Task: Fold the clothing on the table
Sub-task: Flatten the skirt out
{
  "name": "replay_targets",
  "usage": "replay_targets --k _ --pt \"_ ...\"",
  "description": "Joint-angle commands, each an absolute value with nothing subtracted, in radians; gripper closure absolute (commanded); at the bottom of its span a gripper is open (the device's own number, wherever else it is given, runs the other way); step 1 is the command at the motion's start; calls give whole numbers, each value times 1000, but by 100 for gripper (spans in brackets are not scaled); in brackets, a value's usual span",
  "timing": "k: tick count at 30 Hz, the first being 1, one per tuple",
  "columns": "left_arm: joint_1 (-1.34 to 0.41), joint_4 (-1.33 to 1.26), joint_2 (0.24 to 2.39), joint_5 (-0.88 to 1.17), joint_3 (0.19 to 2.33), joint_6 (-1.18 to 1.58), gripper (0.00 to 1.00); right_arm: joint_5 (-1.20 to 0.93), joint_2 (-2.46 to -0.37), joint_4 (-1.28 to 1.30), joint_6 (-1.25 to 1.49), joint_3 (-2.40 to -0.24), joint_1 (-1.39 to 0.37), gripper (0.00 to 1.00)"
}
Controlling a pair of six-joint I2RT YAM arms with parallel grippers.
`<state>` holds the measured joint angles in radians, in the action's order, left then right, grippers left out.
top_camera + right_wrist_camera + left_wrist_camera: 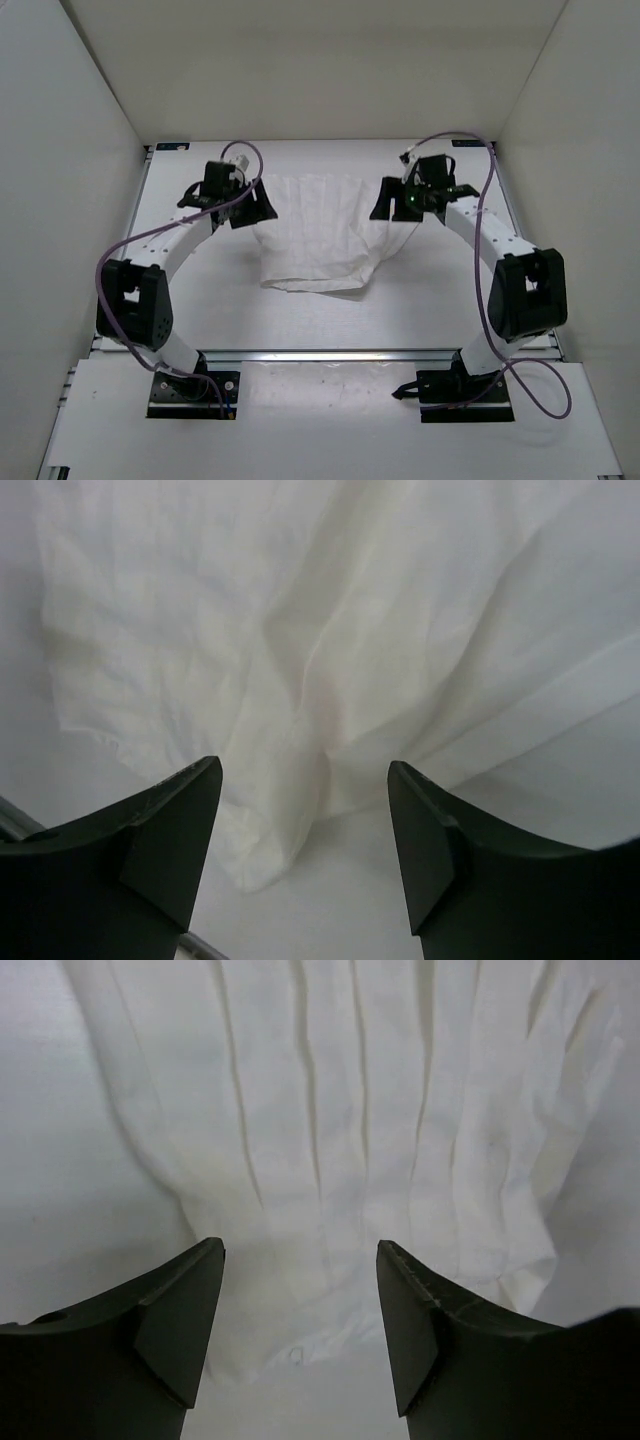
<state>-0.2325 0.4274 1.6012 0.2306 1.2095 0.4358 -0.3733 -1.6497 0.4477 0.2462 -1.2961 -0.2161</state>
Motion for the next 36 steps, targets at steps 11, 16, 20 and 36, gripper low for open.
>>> replay_targets --k 11,16,20,36 --pt "-215 336 1529 299 861 477 33 -436 -1496 195 502 -842 -248 38" --pt "-183 308 1571 321 854 472 35 -387 -1543 146 557 -854 -261 46" --pt "-158 281 1609 339 876 489 36 -342 -1584 144 568 -888 -275 55" --pt "-120 224 1704 357 951 523 33 -325 -1597 216 583 -862 -284 55"
